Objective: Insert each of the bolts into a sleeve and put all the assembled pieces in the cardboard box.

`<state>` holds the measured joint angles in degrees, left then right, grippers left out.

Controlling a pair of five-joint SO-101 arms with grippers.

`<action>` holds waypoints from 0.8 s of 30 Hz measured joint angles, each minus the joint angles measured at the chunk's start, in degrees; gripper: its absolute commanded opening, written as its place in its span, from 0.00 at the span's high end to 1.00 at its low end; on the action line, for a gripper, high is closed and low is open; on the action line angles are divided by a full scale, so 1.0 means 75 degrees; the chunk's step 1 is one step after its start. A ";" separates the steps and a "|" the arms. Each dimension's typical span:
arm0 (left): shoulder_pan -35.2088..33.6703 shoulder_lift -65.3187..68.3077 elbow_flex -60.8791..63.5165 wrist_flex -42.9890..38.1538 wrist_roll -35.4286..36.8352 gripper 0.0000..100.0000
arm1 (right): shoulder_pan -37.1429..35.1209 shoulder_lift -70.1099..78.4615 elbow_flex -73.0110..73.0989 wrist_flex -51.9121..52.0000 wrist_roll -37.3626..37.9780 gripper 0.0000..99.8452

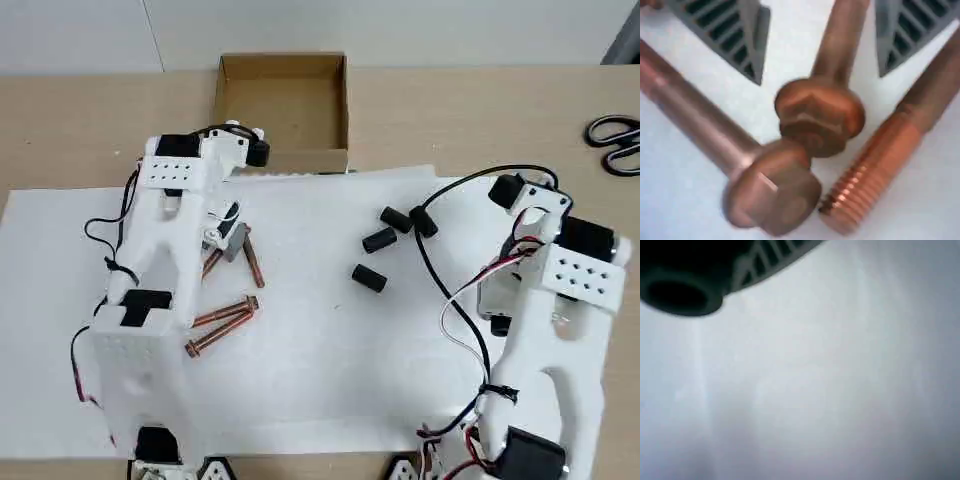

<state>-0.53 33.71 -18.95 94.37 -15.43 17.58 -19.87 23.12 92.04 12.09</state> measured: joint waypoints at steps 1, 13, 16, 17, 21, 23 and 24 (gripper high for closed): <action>0.0000 0.0164 0.0000 0.0000 0.0000 0.86 | 0.0000 0.0000 0.0000 0.0012 0.0000 1.00; 0.0047 0.0434 -0.0152 -0.0035 -0.0047 0.92 | 0.0000 0.0000 0.0000 0.0023 0.0000 1.00; 0.0059 0.0434 -0.0141 -0.0035 -0.0047 0.95 | 0.0000 0.0000 0.0000 0.0023 0.0000 1.00; 0.0070 0.0434 -0.0141 -0.0035 -0.0047 0.96 | 0.0000 0.0000 0.0000 0.0023 0.0000 1.00; 0.0082 0.0434 -0.0141 -0.0035 -0.0023 0.99 | 0.0000 0.0000 0.0000 0.0023 0.0000 1.00; 0.0082 0.0445 -0.0316 0.0070 -0.0012 0.99 | 0.0000 0.0000 0.0000 0.0023 0.0000 1.00; 0.0082 0.0469 -0.0445 0.0176 -0.0012 0.99 | 0.0000 0.0000 0.0000 0.0023 0.0000 1.00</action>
<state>0.09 37.23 -22.29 95.69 -15.52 17.58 -19.87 23.12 92.22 12.09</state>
